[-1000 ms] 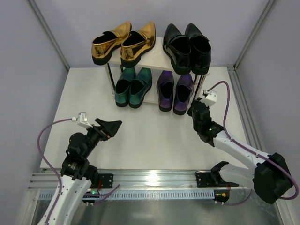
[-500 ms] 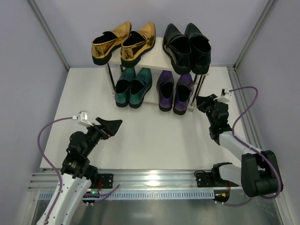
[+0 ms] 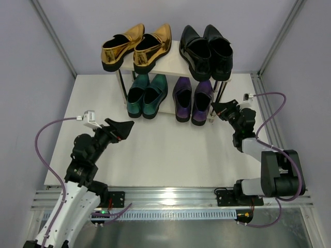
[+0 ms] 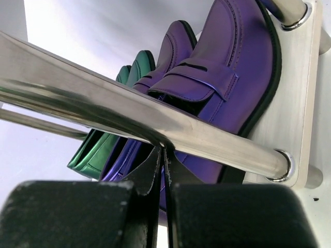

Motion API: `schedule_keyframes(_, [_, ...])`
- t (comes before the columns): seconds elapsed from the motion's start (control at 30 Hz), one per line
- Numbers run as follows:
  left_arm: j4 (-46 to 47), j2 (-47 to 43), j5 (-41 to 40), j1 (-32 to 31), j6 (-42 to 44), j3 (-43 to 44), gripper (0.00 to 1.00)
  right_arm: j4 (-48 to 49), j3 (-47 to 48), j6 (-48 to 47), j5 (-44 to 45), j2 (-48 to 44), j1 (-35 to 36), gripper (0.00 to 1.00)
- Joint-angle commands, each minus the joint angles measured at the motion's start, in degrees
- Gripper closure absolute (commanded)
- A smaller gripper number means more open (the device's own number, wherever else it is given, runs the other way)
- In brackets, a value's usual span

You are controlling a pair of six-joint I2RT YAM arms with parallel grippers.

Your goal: Place and organize the shoes onto the shoe shelf

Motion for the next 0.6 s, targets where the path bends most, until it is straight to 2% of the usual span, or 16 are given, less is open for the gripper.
schedule_keyframes(0.0, [3.4,4.0,-3.7,0.1,5.2,6.3,0.00,1.2,5.0,-0.5,2.8,0.8,-2.8,0.96])
schedule_keyframes(0.13, [3.4,10.3,-6.3,0.1,9.3,13.4,0.00,-4.5,9.3,-2.9,4.5,1.6,-4.3,0.96])
schedule_keyframes(0.37, [2.8,16.8,-11.4,0.1,13.2,23.8,0.00,-9.5,15.0,-3.7,1.1,3.7,-8.6,0.96])
schedule_keyframes(0.5, [-0.9,16.2,-21.5,0.0,14.7,28.5,0.00,-13.1,16.6,-6.4,0.1,2.0,-9.3,0.96])
schedule_keyframes(0.57, [-2.0,15.1,-31.9,0.0,15.5,30.3,0.01,-17.1,16.9,-8.0,-1.2,-1.6,-9.3,0.96])
